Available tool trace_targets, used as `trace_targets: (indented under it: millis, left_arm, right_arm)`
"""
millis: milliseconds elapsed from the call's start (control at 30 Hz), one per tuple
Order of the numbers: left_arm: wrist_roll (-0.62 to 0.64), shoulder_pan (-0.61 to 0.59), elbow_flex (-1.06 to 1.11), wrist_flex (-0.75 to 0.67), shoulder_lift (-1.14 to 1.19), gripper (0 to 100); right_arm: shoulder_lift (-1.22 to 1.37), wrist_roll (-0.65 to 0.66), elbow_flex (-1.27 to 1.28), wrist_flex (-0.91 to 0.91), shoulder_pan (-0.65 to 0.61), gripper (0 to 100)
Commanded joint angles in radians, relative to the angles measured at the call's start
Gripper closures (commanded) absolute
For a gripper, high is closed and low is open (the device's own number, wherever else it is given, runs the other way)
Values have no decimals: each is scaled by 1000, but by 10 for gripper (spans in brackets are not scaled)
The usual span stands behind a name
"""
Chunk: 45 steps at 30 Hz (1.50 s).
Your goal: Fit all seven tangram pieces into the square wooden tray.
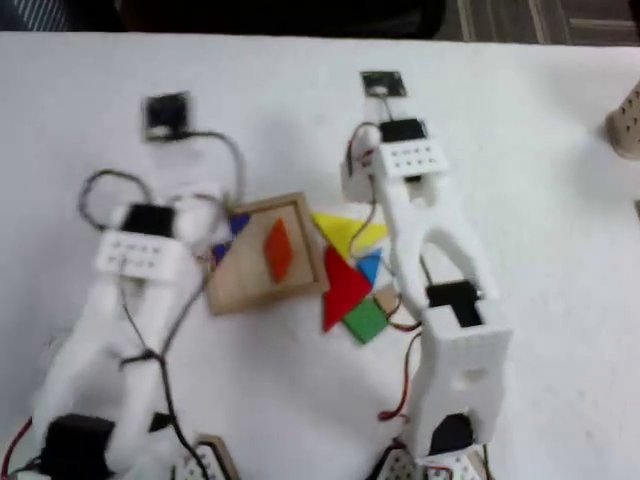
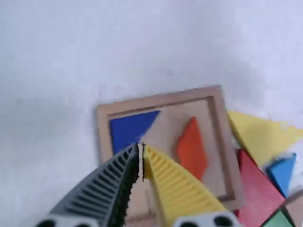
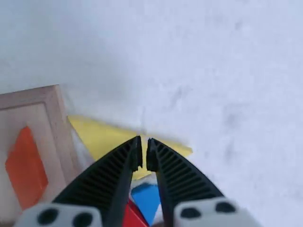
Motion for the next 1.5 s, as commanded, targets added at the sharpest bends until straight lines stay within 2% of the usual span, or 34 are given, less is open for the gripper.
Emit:
trace_targets:
  millis: [0,100,200,333,467,767,1133,1467]
  left_arm:
    - [-3,114,-75,-9,10,954]
    - [-2,160,-141,-48,107,954]
    - [-2,209,-239,-46,219,954]
    - [-6,286,-284,-54,349,954]
    - [-9,303,-282,-55,437,954]
    - [-11,220,-282,-55,561,954]
    - [-11,77,-279,-46,558,955]
    - [-11,74,-290,-31,545,955]
  right_arm:
    - [-35,-6,-48,59,70,981]
    - [-42,-6,-48,120,116,981]
    - [-36,-6,26,122,108,981]
    - [-51,-5,167,39,133,981]
    - [-73,32,239,-51,173,981]
    - [-77,64,258,-79,143,981]
    - [-71,64,255,-81,142,981]
    - [-70,64,258,-81,142,981]
